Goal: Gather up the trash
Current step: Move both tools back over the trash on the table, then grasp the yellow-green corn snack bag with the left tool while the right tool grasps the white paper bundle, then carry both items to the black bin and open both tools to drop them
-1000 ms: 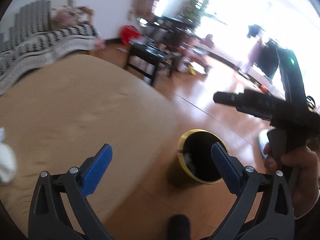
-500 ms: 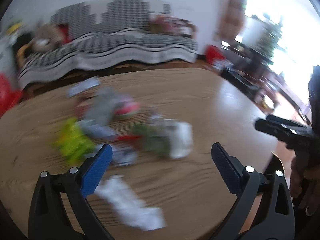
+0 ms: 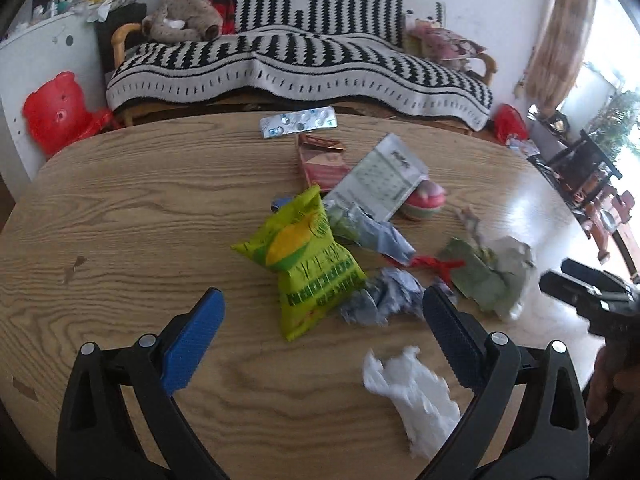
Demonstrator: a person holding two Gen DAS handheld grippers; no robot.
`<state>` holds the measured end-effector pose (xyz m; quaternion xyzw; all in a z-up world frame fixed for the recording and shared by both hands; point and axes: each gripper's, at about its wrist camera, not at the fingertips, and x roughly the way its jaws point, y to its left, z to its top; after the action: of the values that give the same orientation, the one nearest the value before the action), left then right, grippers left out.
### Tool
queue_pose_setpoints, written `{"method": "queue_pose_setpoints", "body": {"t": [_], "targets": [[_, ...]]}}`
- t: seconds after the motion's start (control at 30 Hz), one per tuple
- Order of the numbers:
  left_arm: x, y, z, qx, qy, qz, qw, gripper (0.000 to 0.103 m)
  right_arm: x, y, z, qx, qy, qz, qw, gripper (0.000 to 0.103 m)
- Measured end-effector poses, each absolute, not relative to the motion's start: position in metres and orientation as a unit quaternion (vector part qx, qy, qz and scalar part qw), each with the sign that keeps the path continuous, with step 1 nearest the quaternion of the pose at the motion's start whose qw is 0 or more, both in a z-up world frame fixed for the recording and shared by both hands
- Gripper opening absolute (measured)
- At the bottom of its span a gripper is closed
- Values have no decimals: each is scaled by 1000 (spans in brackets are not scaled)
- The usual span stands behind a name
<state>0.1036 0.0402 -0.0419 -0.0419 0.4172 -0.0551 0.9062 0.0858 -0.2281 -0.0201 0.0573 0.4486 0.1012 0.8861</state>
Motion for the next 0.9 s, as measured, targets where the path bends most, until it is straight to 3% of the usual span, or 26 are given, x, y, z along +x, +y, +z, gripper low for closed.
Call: {"method": "queue_pose_setpoints", "body": {"t": [0.27,0.37,0.43,0.5,0.6,0.9], "targets": [[151,38,-67,-41,438,3,898,96,110,-226,-41,56,469,92,877,93],[163,41,-76,-46,442,17,896,96,118,-229,-48,67,477,93,871,87],[166,41,-80,-46,444,19,895,90,121,-232,-52,78,483,100,866,80],[166,41,-83,-50,449,12,892,69,123,-233,-54,84,487,108,863,63],[163,46,-82,-61,453,17,889,58,121,-235,-52,81,484,107,865,57],[151,53,-66,-71,446,16,892,54,110,-245,-36,86,459,98,879,55]]}}
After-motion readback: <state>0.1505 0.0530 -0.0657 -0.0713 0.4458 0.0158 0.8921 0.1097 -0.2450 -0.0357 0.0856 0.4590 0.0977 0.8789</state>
